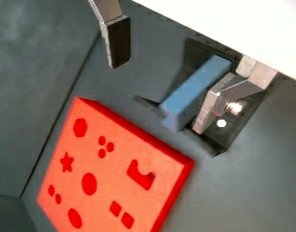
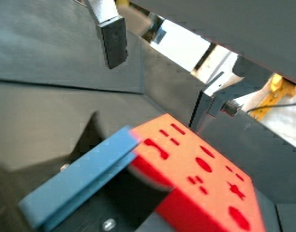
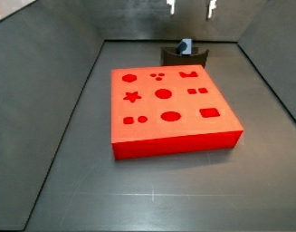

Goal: Pick up the arch object. Move up. Place the arch object on the fixture. Regrasp the arch object. Move to above the board. Insert the arch object.
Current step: Regrasp the arch object.

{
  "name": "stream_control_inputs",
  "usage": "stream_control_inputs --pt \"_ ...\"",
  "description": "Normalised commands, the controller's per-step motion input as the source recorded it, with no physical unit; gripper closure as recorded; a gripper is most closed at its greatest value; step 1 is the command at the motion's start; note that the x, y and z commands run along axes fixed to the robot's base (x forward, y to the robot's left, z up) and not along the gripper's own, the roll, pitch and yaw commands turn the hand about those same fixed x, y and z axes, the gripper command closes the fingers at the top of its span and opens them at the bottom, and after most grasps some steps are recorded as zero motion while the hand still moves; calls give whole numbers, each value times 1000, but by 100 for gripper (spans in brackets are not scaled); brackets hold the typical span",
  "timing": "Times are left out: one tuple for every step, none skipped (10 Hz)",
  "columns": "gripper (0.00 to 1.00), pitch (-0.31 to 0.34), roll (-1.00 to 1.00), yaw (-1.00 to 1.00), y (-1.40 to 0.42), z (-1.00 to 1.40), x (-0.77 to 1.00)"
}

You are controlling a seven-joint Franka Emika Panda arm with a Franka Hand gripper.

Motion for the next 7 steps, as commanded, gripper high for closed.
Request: stream_control_inputs --pt "0 28 1000 20 -888 841 -124" --pt "0 26 1000 20 -647 535 -75" --pt "0 26 1000 20 -449 291 -49" --pt "0 24 1000 20 -247 70 -24" --pt "0 23 1000 20 -69 19 -4" --pt "0 24 1000 21 -20 37 -6" --pt "0 21 1000 21 -35 25 -8"
